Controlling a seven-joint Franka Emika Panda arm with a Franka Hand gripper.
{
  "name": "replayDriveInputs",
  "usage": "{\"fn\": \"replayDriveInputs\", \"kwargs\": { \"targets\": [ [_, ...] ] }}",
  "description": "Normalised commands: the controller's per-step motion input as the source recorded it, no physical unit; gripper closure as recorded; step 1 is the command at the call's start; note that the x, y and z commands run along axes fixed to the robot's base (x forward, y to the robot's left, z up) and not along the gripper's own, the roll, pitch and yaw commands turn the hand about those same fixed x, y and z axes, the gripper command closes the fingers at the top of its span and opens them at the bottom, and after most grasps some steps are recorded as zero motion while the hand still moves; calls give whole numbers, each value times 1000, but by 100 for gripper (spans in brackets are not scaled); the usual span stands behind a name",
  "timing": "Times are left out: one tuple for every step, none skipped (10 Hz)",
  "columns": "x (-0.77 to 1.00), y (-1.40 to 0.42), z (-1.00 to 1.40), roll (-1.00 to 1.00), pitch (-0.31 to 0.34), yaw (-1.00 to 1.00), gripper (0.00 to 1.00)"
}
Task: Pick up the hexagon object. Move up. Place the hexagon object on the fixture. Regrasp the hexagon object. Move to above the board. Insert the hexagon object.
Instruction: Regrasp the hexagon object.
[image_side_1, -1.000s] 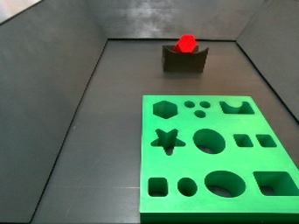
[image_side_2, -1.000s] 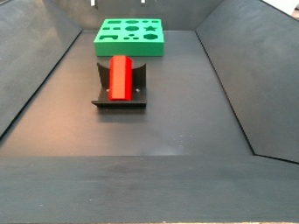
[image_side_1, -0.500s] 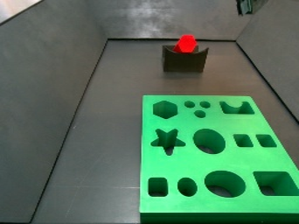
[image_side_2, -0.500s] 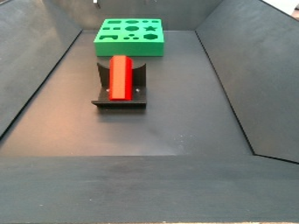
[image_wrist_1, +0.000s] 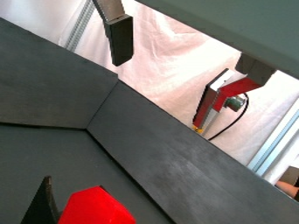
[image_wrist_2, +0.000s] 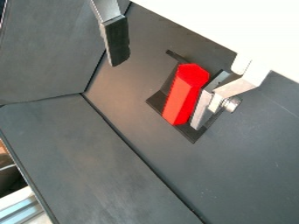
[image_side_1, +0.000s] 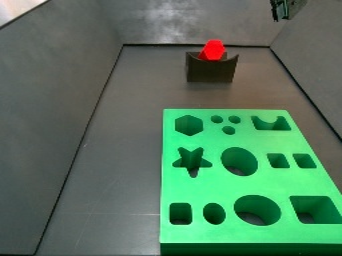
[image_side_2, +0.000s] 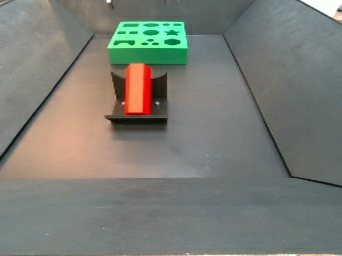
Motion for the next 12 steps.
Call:
{"fn": "replayDriveInputs", "kwargs": {
  "targets": [
    [214,-52,-31,174,29,165,0],
    [215,-51,-31,173,29,142,0],
    [215,-50,-31,173,29,131,0],
    [213,-49,-32,172,30,117,0],
    [212,-49,-33,171,32,113,0],
    [208,-48,-36,167,38,106,0],
    [205,-47,-38,163,42,102,0],
    [200,-47,-40,157,49,102,0],
    [196,-46,-40,153,53,103,0],
    [193,-45,-40,149,58,104,0],
    [191,-44,-39,148,60,105,0],
    [187,-43,-36,146,63,107,0]
  ]
}}
